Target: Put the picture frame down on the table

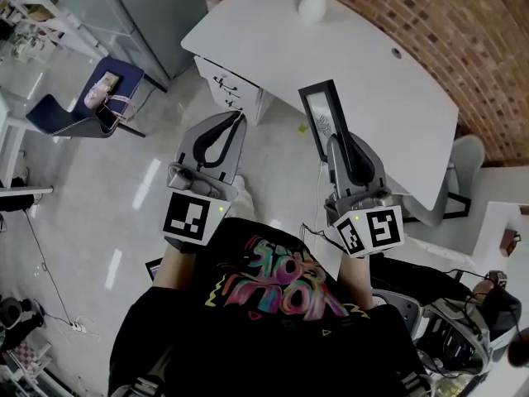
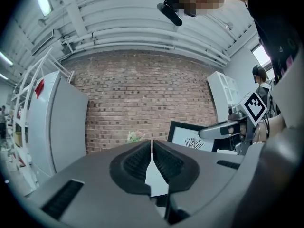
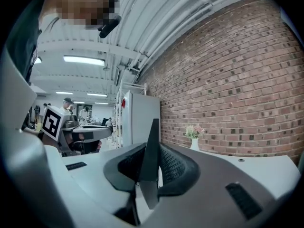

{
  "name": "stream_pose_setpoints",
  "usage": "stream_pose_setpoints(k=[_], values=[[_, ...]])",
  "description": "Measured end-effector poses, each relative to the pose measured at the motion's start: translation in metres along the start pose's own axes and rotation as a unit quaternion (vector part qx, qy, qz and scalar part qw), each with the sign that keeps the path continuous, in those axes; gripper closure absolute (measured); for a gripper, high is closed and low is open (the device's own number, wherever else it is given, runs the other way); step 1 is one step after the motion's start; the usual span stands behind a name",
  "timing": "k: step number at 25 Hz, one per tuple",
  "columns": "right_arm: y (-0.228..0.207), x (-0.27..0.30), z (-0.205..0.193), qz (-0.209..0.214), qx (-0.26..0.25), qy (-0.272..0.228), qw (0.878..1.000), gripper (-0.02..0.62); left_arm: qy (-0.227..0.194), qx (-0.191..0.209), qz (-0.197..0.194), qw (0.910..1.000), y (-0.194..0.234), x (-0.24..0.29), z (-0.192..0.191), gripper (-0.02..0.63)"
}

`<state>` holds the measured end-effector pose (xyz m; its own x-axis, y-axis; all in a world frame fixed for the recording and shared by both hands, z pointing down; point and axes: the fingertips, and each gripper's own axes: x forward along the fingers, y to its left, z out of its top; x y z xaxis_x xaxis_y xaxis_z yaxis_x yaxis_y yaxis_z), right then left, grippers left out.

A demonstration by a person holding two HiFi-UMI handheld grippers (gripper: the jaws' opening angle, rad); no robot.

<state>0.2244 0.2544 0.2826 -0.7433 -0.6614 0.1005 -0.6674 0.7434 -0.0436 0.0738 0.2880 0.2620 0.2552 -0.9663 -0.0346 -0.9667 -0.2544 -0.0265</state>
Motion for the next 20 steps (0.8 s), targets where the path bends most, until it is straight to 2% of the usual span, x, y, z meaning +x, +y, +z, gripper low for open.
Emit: stream_pose_setpoints(k=[8, 15, 20], values=[[-0.012, 0.095, 0.001, -0.024, 0.008, 0.016, 1.0, 0.509, 0.012, -0.007, -0.014, 0.9998, 0.087, 0.052, -0.012, 0.574], [-0.029, 0.123, 0.001, -0.053, 0.013, 0.029, 0.998, 0.509, 0.023, -0.014, -0.043, 0.9987, 0.107, 0.082, -0.023, 0.574], [-0.047, 0.148, -0.007, -0.052, 0.019, 0.04, 0.998, 0.509, 0.034, -0.023, -0.044, 0.9982, 0.119, 0.109, -0.036, 0.574]])
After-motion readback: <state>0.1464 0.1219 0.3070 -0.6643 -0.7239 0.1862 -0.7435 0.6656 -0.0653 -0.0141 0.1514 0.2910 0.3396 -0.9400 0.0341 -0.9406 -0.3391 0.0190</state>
